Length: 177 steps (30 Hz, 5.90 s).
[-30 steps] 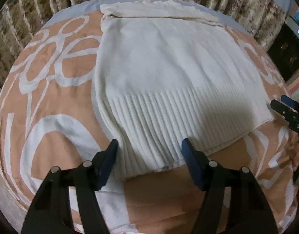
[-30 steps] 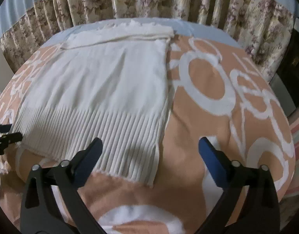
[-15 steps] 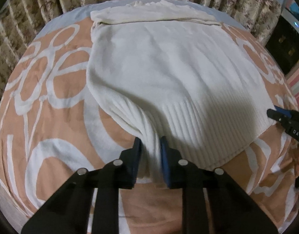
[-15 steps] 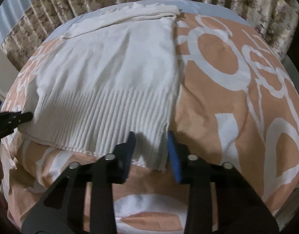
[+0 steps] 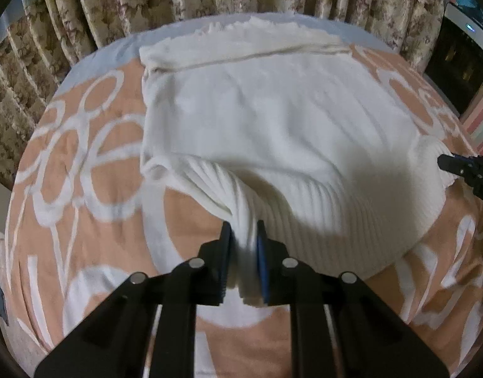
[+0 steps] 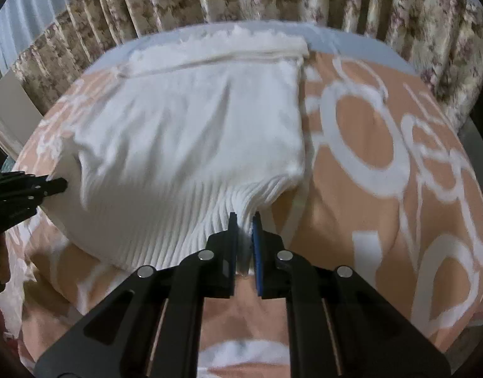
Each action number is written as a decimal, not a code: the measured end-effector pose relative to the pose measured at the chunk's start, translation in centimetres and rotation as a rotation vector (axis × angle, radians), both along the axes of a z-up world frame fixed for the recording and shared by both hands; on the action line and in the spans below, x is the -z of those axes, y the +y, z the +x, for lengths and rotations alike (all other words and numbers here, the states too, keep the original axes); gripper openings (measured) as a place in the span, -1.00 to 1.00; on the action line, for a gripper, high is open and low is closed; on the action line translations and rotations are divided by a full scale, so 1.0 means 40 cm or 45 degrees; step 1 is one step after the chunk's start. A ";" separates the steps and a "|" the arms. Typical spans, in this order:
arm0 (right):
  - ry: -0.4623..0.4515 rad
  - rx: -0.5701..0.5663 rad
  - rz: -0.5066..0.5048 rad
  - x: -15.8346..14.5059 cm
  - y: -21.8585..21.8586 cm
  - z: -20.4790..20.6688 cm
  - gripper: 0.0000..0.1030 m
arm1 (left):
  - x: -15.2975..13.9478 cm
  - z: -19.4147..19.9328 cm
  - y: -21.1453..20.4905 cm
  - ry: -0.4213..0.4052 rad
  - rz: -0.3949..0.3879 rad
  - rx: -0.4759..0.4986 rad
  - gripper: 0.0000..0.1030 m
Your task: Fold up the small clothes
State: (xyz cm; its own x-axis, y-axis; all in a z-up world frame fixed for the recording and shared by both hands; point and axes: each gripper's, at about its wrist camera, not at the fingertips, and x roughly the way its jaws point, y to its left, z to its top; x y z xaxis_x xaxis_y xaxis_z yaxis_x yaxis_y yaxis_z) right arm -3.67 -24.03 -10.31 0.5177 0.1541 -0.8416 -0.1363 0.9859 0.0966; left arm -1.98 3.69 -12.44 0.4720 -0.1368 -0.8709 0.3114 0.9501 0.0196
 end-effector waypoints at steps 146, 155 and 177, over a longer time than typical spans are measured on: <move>-0.172 0.106 0.161 0.006 -0.145 0.595 0.44 | -0.027 0.542 0.000 -0.127 0.057 -0.290 0.81; -0.126 0.166 0.198 0.063 -0.141 0.666 0.58 | -0.012 0.603 -0.127 -0.089 0.023 -0.202 0.89; -0.007 0.167 0.266 0.148 -0.159 0.756 0.40 | 0.060 0.702 -0.159 -0.045 -0.004 -0.203 0.96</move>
State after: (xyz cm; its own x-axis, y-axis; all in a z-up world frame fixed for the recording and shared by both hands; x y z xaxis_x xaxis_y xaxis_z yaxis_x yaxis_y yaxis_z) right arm 26.57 -30.40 -16.22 0.5493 0.2556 -0.7956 -0.0092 0.9539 0.3001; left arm 26.12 -2.69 -14.83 0.5185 -0.0603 -0.8530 0.1560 0.9874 0.0250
